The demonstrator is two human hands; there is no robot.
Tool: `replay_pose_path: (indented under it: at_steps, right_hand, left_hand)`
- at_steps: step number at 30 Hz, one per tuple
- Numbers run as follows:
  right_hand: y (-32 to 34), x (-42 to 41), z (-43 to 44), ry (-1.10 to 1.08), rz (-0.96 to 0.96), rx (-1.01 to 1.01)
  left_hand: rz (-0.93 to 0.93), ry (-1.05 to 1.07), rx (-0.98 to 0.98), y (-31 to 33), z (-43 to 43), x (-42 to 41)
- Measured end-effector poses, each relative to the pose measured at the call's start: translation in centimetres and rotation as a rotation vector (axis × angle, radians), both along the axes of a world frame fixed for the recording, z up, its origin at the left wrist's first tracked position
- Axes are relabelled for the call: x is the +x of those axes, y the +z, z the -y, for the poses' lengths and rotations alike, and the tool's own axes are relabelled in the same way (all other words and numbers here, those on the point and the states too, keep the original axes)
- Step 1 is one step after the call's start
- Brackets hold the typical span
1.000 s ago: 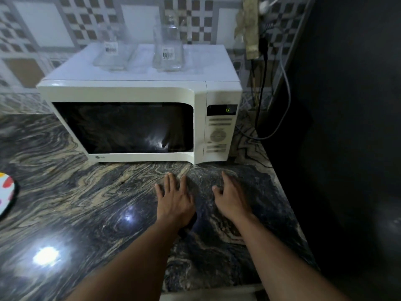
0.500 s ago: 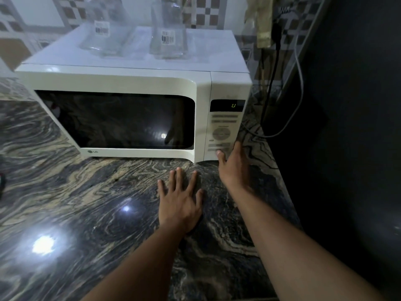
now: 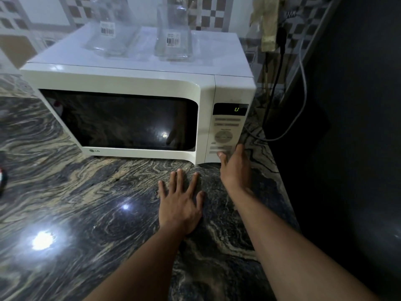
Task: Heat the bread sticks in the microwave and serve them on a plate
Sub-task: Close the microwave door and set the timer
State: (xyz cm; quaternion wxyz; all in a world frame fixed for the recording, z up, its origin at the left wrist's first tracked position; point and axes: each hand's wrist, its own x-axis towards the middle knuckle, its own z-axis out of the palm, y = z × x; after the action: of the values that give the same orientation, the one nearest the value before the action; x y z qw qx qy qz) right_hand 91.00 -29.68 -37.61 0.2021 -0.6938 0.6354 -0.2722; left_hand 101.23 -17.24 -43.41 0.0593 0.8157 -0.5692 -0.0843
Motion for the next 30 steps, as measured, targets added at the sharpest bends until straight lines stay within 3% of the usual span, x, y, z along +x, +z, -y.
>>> replay_pose_path:
  at_steps: [9,14,17,23,30]
  right_hand:
    - [6.9,-1.9,-1.8,0.114,-0.038,-0.081]
    - [12.6,-1.9,-1.4,0.163,0.019,-0.281]
    - [15.2,-0.9,-0.2,0.213,-0.101,-0.304]
    - [18.8,0.6,1.4,0.377,-0.458,-0.321]
    - [20.6,0.1,1.9,0.53,-0.432,-0.195]
  left_hand:
    - [-0.086,-0.007,0.111,2.0,0.6,0.3]
    - [-0.264,0.113,-0.277,6.7,2.1,0.0]
    - [-0.301,0.133,-0.472,10.3,3.8,-0.1]
    - [-0.573,0.221,-0.553,14.6,5.6,-0.1]
    - [-0.626,0.265,-0.605,15.9,7.6,0.8]
